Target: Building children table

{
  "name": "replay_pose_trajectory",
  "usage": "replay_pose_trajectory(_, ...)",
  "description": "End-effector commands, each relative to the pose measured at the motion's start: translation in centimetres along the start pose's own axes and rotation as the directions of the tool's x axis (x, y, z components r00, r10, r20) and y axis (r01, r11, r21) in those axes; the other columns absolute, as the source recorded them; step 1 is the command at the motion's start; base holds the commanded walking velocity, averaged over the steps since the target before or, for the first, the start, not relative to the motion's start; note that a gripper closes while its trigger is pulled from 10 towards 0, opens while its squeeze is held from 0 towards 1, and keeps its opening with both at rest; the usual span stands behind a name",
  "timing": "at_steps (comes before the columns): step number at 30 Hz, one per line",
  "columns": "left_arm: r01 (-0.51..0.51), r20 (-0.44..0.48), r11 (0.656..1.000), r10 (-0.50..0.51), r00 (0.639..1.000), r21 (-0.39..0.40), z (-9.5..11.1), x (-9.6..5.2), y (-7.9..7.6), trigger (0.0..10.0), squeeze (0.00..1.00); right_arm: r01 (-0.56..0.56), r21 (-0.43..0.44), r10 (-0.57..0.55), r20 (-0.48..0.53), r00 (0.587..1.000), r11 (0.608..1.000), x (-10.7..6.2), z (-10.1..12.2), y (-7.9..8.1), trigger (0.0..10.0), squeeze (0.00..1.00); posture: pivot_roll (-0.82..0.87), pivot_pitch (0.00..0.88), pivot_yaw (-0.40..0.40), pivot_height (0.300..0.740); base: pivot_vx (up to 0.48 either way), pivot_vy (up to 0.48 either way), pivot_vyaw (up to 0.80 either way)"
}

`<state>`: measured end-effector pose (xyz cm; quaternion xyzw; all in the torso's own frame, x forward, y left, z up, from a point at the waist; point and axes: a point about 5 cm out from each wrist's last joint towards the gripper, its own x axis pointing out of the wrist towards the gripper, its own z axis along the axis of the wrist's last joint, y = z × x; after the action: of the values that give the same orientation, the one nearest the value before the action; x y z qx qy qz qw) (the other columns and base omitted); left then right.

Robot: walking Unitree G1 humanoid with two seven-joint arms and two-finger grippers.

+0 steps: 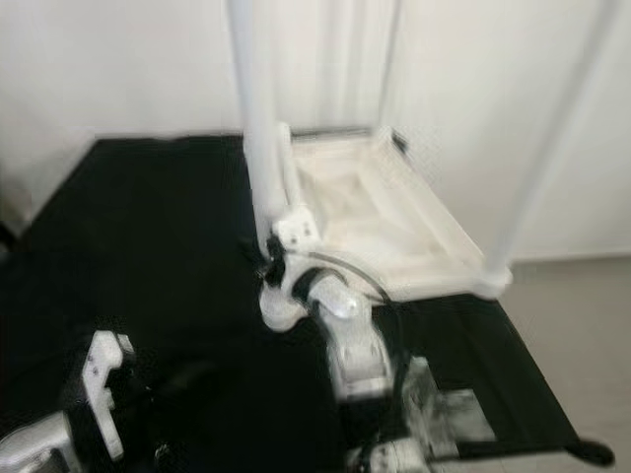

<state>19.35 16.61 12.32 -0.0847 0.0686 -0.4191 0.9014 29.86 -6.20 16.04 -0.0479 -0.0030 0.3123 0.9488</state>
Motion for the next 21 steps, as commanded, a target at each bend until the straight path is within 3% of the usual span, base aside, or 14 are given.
replay_pose_trajectory(1, 0.012, -0.004, 1.000, -0.012, 1.000, -0.005, 0.2, 0.0, 0.2, 10.0, 0.00, -0.048, 0.000, 0.047, -0.159, 0.986, 0.999, -0.2, -3.0, 0.8, 0.0, 0.00, -0.03, 0.076, 0.005, 0.740, 0.000, 0.000, 0.00)
replay_pose_trajectory(4, 0.013, -0.005, 1.000, -0.013, 1.000, -0.006, 0.2, 0.0, 0.3, 10.0, 0.00, -0.054, -0.014, 0.051, -0.160, 0.986, 0.998, 0.2, -3.0, 0.4, 0.0, 0.00, -0.03, 0.074, 0.004, 0.740, 0.000, 0.000, 0.00)
replay_pose_trajectory(5, 0.005, 0.002, 1.000, -0.005, 1.000, -0.002, 0.3, 0.1, 0.3, 10.0, 0.00, -0.070, -0.028, 0.065, -0.156, 0.986, 0.997, 0.7, -2.7, 0.0, 10.0, 0.00, -0.03, 0.076, 0.004, 0.740, 0.000, 0.000, 0.00)
replay_pose_trajectory(6, -0.006, 0.009, 1.000, 0.006, 1.000, 0.001, 0.3, 0.1, 0.4, 10.0, 0.00, -0.089, -0.025, 0.084, -0.144, 0.986, 0.996, 1.3, -2.3, -0.2, 10.0, 1.00, -0.03, 0.073, 0.004, 0.740, 0.000, 0.000, 0.00)
replay_pose_trajectory(11, -0.019, 0.020, 1.000, 0.019, 1.000, 0.004, 0.3, 0.3, 0.4, 10.0, 0.00, -0.168, -0.020, 0.166, -0.099, 0.981, 0.986, 2.4, -1.3, -0.8, 10.0, 1.00, -0.03, 0.070, 0.004, 0.740, 0.000, 0.000, 0.00)
replay_pose_trajectory(13, -0.016, 0.020, 1.000, 0.016, 1.000, 0.002, 0.3, 0.5, 0.5, 10.0, 0.00, -0.388, -0.061, 0.388, 0.002, 0.921, 0.920, 3.9, 0.9, -1.3, 10.0, 1.00, -0.02, 0.062, 0.004, 0.740, 0.000, 0.000, 0.00)
replay_pose_trajectory(15, -0.016, 0.020, 1.000, 0.016, 1.000, 0.002, 0.3, 0.5, 0.5, 10.0, 0.00, -0.388, -0.061, 0.388, 0.002, 0.921, 0.920, 3.9, 0.9, -1.3, 10.0, 1.00, -0.02, 0.062, 0.004, 0.740, 0.000, 0.000, 0.00)
replay_pose_trajectory(16, -0.014, 0.019, 1.000, 0.014, 1.000, 0.000, 0.3, 0.5, 0.5, 10.0, 0.00, -0.432, -0.073, 0.434, 0.014, 0.901, 0.899, 3.7, 1.8, -1.3, 10.0, 0.89, -0.02, 0.060, 0.003, 0.740, 0.000, 0.000, 0.00)
replay_pose_trajectory(17, -0.014, 0.019, 1.000, 0.014, 1.000, 0.000, 0.3, 0.5, 0.5, 10.0, 0.00, -0.432, -0.073, 0.434, 0.014, 0.901, 0.899, 3.7, 1.8, -1.3, 10.0, 0.89, -0.02, 0.060, 0.003, 0.740, 0.000, 0.000, 0.00)
replay_pose_trajectory(18, -0.013, 0.018, 1.000, 0.013, 1.000, -0.001, 0.3, 0.6, 0.5, 10.0, 0.00, -0.495, -0.092, 0.499, 0.016, 0.867, 0.864, 3.6, 2.5, -1.4, 10.0, 0.00, -0.02, 0.056, 0.004, 0.740, 0.000, 0.000, 0.00)
replay_pose_trajectory(20, -0.014, 0.018, 1.000, 0.014, 1.000, -0.002, 0.3, 0.7, 0.6, 10.0, 0.00, -0.610, -0.129, 0.613, -0.021, 0.790, 0.782, 3.8, 3.4, -2.0, 10.0, 0.00, -0.01, 0.049, 0.001, 0.740, 0.000, 0.000, 0.00)
replay_pose_trajectory(21, -0.014, 0.018, 1.000, 0.014, 1.000, -0.002, 0.3, 0.7, 0.6, 10.0, 0.00, -0.610, -0.129, 0.613, -0.021, 0.790, 0.782, 3.8, 3.4, -2.0, 10.0, 0.00, -0.01, 0.049, 0.001, 0.740, 0.000, 0.000, 0.00)
